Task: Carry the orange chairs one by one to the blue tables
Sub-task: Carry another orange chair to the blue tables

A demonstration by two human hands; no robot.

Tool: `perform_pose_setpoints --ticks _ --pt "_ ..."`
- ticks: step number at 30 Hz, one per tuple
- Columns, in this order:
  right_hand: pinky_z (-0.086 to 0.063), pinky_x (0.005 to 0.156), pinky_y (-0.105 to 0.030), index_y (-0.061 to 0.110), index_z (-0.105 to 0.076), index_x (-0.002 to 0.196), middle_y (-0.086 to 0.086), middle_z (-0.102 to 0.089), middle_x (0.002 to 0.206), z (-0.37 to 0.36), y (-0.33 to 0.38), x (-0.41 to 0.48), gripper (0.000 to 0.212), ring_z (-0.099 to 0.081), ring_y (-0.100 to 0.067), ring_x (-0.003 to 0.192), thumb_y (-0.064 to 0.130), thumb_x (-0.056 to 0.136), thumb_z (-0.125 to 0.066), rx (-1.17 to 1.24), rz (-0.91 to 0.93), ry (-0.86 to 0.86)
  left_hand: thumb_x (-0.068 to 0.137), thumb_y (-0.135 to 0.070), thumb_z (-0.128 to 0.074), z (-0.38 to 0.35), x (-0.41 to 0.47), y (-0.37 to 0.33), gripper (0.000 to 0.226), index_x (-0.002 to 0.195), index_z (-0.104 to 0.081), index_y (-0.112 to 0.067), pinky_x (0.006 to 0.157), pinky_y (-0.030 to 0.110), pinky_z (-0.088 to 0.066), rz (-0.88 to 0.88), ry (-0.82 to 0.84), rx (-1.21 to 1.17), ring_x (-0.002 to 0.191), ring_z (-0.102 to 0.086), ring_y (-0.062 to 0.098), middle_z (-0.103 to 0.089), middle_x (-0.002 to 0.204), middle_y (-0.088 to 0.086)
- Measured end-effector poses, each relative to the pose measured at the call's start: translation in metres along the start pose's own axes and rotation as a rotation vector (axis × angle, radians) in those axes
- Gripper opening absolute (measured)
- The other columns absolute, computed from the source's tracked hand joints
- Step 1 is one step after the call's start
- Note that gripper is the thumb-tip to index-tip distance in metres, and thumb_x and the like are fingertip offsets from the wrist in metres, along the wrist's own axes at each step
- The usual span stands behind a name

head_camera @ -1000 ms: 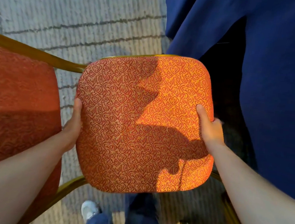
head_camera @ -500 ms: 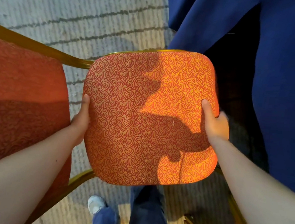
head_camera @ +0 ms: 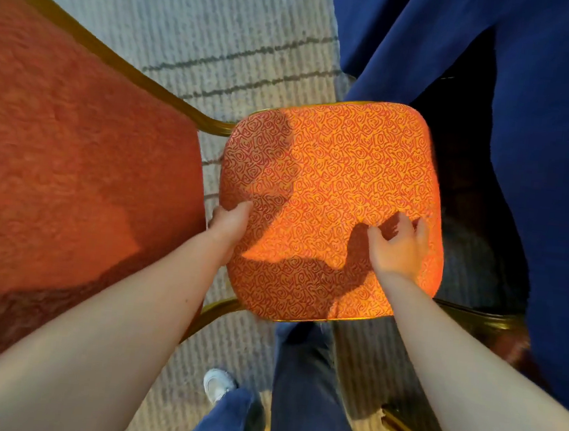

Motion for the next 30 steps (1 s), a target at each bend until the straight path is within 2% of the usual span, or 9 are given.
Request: perform_pose_setpoints --ticks 5,8,11,14,17,23,25,28,30 --pt "-0.028 0.108 -0.031 0.003 -0.057 0.131 -0.021 -0.051 0.135 -0.014 0.025 -0.066 0.059 -0.043 -0.032 0.129 0.035 0.082 -0.064 0.149 0.038 0.191 0.093 -0.038 -0.054 0.009 -0.067 -0.009 0.030 0.115 -0.058 -0.018 0.066 0.026 -0.047 -0.052 0.093 0.048 0.075 -0.059 0.018 -0.064 0.102 0.003" --pt "-0.035 0.099 -0.032 0.002 -0.062 0.124 -0.022 -0.057 0.126 -0.004 0.037 -0.109 0.045 -0.051 -0.033 0.119 0.024 0.085 -0.068 0.207 0.025 0.208 0.095 -0.039 -0.051 0.018 -0.113 -0.013 0.024 0.102 -0.059 -0.017 0.045 0.019 -0.041 -0.063 0.168 0.045 0.056 -0.051 0.013 -0.059 0.086 0.006" --pt "-0.040 0.099 -0.035 0.005 -0.061 0.123 -0.021 -0.057 0.125 0.009 0.050 -0.151 0.050 -0.056 -0.032 0.112 0.032 0.081 -0.066 0.307 0.025 0.236 0.095 -0.038 -0.050 0.038 -0.163 -0.020 0.019 0.093 -0.055 -0.020 0.053 0.022 -0.036 -0.119 0.174 0.064 0.059 -0.047 0.012 -0.056 0.080 0.002" --pt "-0.039 0.103 -0.036 0.009 -0.058 0.128 -0.016 -0.056 0.131 0.033 0.063 -0.199 0.053 -0.053 -0.030 0.120 0.034 0.082 -0.064 0.339 0.072 0.244 0.096 -0.034 -0.048 0.065 -0.219 -0.024 0.022 0.081 -0.051 -0.019 0.050 0.019 -0.035 -0.205 0.175 0.074 0.055 -0.040 0.011 -0.048 0.069 -0.002" --pt "-0.038 0.105 -0.037 0.010 -0.058 0.129 -0.015 -0.056 0.132 0.057 0.073 -0.242 0.045 -0.051 -0.029 0.124 0.027 0.087 -0.063 0.344 0.138 0.227 0.097 -0.035 -0.045 0.094 -0.268 -0.021 0.026 0.076 -0.050 -0.021 0.061 0.023 -0.033 -0.280 0.176 0.088 0.058 -0.040 0.010 -0.049 0.069 -0.003" --pt "-0.040 0.104 -0.039 0.015 -0.056 0.132 -0.011 -0.054 0.136 0.094 0.087 -0.321 0.046 -0.052 -0.027 0.124 0.030 0.088 -0.061 0.311 0.238 0.233 0.098 -0.038 -0.046 0.146 -0.347 -0.014 0.029 0.116 -0.057 -0.018 0.077 0.027 -0.043 -0.406 0.173 0.123 0.093 -0.056 0.016 -0.060 0.101 0.002" --pt "-0.041 0.104 -0.039 0.014 -0.055 0.133 -0.009 -0.053 0.138 0.106 0.096 -0.342 0.046 -0.052 -0.027 0.124 0.029 0.089 -0.062 0.323 0.275 0.237 0.098 -0.037 -0.047 0.162 -0.372 -0.021 0.029 0.116 -0.058 -0.017 0.088 0.031 -0.045 -0.452 0.189 0.143 0.098 -0.057 0.018 -0.061 0.106 0.003" --pt "-0.043 0.097 -0.036 0.013 -0.054 0.133 -0.009 -0.051 0.139 0.126 0.114 -0.364 0.046 -0.055 -0.024 0.118 0.027 0.090 -0.060 0.347 0.336 0.211 0.098 -0.033 -0.048 0.188 -0.407 -0.037 0.017 0.098 -0.059 -0.020 0.081 0.029 -0.043 -0.560 0.199 0.145 0.087 -0.055 0.015 -0.060 0.094 0.000" --pt "-0.042 0.082 -0.030 0.012 -0.052 0.135 -0.006 -0.052 0.137 0.138 0.126 -0.375 0.046 -0.058 -0.013 0.096 0.026 0.092 -0.058 0.369 0.368 0.190 0.098 -0.033 -0.049 0.206 -0.422 -0.046 0.020 0.105 -0.060 -0.018 0.080 0.029 -0.044 -0.626 0.181 0.139 0.087 -0.057 0.014 -0.062 0.093 -0.001"
Point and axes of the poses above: each hand's wrist, its own x-axis towards the middle knuckle, its own z-axis out of the back of the hand, y = z × x, the point moved 9 cm from there along x, towards the middle knuckle
